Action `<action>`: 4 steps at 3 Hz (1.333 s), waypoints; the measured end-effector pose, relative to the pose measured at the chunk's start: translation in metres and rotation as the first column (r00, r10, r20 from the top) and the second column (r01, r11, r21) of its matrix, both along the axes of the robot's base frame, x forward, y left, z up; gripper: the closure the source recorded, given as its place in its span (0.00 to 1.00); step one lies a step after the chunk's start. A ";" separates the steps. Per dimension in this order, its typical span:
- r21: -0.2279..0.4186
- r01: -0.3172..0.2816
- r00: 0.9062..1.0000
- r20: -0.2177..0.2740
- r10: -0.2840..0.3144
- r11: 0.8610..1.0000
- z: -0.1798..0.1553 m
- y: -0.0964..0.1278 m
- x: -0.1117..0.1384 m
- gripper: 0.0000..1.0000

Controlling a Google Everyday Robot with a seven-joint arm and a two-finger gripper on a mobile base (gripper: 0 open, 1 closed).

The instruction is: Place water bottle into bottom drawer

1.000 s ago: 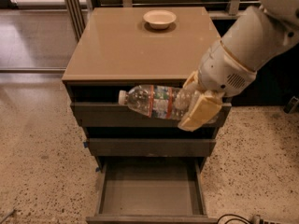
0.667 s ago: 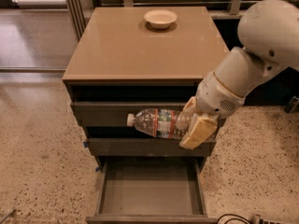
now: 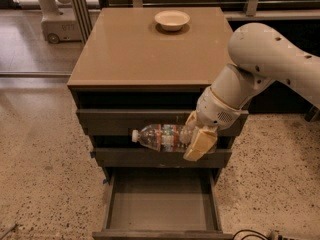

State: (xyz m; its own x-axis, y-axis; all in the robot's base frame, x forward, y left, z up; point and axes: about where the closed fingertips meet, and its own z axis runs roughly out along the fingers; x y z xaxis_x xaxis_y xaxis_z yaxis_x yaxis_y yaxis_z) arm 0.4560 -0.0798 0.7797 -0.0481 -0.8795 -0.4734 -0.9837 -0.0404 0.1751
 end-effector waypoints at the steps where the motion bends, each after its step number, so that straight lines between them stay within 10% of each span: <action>1: 0.045 -0.033 0.998 -0.045 0.035 0.998 -0.027 0.012 -0.004 1.00; 3: 0.015 -0.095 0.987 -0.127 0.096 0.995 -0.138 0.041 -0.016 1.00; 4: -0.215 -0.064 0.998 -0.002 0.065 0.975 -0.181 0.050 -0.020 1.00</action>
Offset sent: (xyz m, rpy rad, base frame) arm -0.0208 0.0441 -0.1780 0.0756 0.2056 0.1314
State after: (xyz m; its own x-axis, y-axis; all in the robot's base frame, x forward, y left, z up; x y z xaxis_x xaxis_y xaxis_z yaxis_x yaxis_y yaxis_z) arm 0.4363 -0.0301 0.5985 0.0136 -0.9619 -0.2731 -0.9811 -0.0656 0.1821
